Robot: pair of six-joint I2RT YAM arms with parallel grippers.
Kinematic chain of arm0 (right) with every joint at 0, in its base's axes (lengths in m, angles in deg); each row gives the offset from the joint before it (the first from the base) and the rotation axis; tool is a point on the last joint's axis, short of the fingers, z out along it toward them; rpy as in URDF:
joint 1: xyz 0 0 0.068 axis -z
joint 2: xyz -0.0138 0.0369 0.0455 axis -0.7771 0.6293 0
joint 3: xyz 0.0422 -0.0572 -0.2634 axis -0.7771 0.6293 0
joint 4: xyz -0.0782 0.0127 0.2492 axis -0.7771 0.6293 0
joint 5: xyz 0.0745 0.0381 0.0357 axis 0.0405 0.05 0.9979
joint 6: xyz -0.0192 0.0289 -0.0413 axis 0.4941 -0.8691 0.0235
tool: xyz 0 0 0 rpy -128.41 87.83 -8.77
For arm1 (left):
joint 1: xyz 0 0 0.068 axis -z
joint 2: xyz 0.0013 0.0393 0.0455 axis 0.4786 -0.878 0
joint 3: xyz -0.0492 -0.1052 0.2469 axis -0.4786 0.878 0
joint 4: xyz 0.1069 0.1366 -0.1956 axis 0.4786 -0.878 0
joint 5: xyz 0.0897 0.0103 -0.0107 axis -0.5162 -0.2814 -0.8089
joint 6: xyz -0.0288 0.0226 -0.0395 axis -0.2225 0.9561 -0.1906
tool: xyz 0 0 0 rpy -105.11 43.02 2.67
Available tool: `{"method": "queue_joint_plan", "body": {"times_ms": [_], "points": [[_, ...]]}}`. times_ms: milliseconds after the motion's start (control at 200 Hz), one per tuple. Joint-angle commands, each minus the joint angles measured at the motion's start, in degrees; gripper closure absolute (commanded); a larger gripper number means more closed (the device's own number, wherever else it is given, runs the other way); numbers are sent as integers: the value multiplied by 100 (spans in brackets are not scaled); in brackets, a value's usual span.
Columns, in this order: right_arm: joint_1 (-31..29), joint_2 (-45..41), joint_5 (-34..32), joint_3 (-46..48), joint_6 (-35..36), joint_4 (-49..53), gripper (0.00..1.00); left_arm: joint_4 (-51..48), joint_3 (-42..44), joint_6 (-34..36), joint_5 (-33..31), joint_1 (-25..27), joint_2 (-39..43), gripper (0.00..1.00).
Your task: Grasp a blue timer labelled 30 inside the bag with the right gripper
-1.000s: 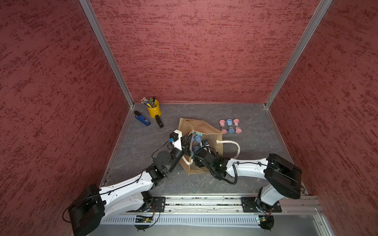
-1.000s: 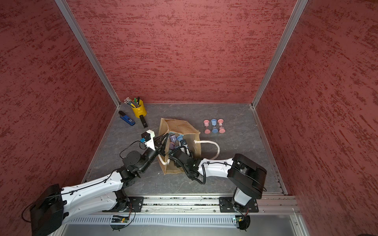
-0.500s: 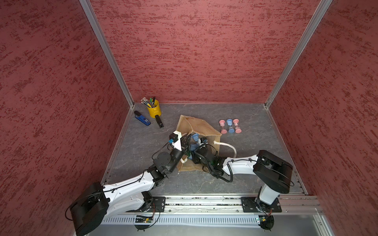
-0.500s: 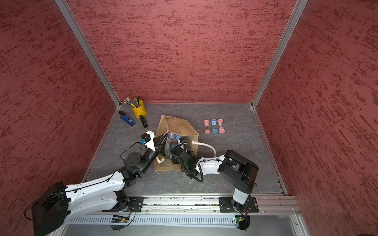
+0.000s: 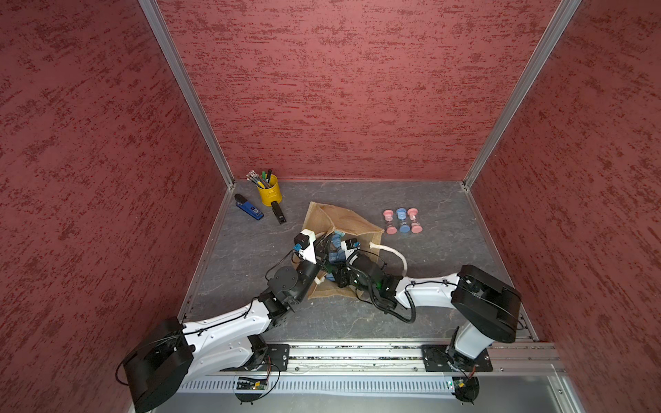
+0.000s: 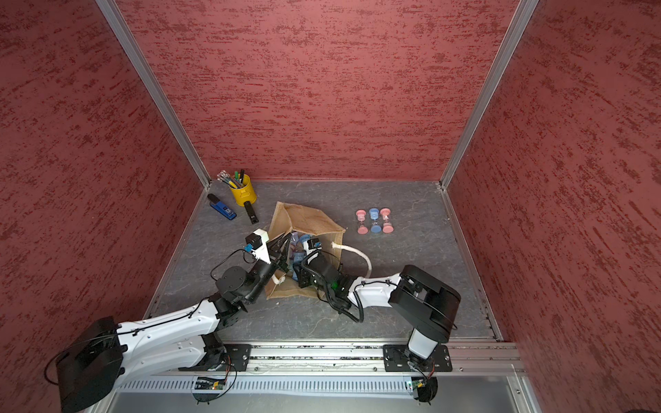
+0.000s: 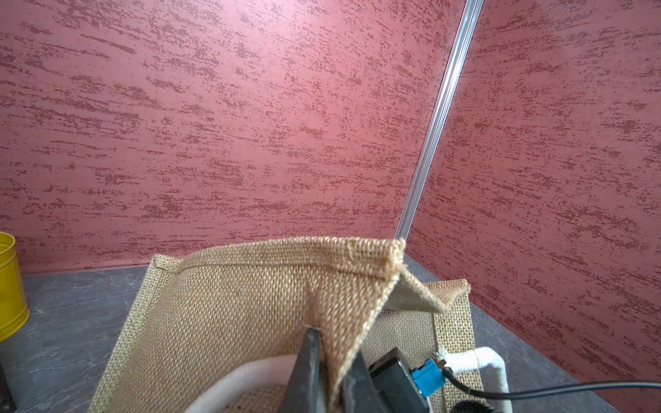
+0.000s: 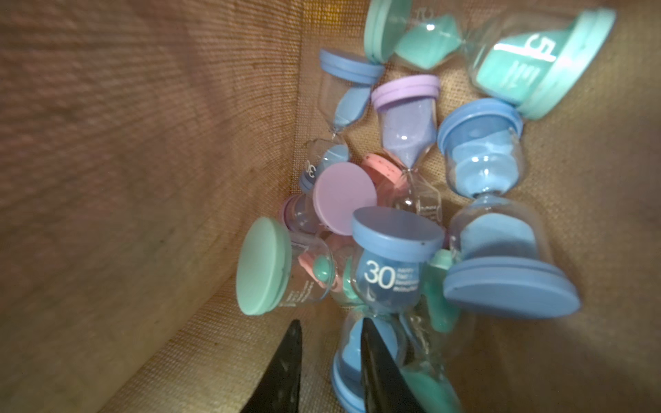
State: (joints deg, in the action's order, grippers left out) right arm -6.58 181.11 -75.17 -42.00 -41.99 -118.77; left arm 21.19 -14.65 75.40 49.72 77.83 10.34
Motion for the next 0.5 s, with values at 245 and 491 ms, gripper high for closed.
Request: {"method": "queue_joint_plan", "body": {"times_ms": [245, 491], "points": [[142, -180, -476, -134, -752, 372, 46, 135, 83, 25, 142, -26, 16, 100], [148, 699, -991, -985, -977, 968, 38, 126, 61, -67, 408, -10, -2, 100]]}}
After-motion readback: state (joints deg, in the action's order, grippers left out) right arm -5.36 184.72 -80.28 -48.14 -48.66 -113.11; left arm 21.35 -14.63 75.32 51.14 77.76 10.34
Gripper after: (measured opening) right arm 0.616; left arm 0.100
